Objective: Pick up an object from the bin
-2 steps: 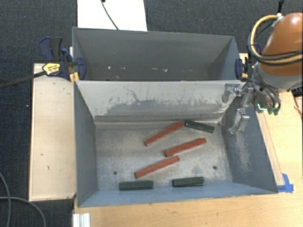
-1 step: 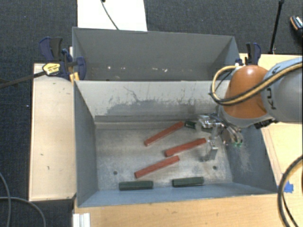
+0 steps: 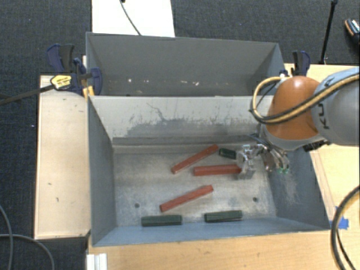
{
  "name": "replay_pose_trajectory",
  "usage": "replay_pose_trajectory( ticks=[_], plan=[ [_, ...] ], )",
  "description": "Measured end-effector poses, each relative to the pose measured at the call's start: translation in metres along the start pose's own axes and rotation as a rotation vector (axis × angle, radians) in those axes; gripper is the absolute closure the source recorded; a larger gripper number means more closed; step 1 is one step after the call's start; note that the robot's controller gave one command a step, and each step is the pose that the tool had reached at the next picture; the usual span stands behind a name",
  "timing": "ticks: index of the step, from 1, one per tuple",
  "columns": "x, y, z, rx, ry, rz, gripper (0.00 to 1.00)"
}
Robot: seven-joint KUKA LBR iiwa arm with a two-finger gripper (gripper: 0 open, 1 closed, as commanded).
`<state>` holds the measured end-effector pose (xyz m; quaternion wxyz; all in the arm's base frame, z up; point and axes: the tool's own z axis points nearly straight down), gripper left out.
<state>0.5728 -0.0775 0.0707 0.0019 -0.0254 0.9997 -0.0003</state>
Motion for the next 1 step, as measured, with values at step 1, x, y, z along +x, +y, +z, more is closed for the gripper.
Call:
replay_pose_trajectory(
  ticks=[1],
  plan=[
    [0.0316,-0.0187,-0.1407,0.002,-0.007,0.026,1.00]
  ],
)
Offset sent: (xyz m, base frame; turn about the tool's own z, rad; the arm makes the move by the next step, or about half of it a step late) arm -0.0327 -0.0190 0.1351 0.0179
